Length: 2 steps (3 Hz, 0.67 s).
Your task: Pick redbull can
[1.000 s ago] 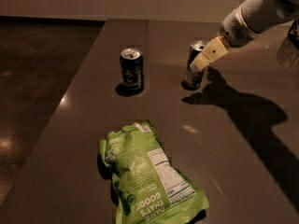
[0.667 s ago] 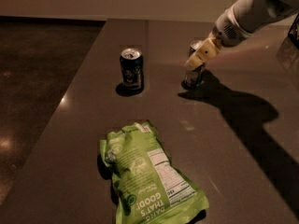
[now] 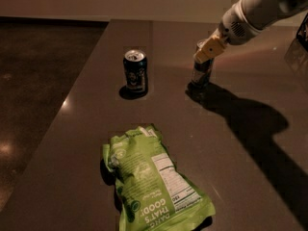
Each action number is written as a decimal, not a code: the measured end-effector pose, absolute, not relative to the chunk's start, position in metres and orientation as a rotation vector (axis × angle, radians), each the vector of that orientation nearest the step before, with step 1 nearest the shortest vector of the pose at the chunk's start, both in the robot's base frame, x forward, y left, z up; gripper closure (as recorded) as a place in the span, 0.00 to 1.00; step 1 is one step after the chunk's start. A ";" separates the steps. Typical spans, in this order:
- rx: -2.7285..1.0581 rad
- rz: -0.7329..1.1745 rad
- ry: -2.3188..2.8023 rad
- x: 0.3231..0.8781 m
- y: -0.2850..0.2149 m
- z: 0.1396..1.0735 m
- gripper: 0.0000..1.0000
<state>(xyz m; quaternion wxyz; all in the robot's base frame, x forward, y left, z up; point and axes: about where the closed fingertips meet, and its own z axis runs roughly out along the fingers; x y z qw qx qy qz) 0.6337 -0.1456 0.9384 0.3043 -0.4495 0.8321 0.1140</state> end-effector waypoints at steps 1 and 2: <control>-1.216 0.292 2.164 0.620 -0.141 0.964 0.88; -1.257 0.276 2.118 0.607 -0.135 0.990 1.00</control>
Offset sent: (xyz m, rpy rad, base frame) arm -0.0502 0.0176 0.1001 -0.0252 -0.1304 0.1224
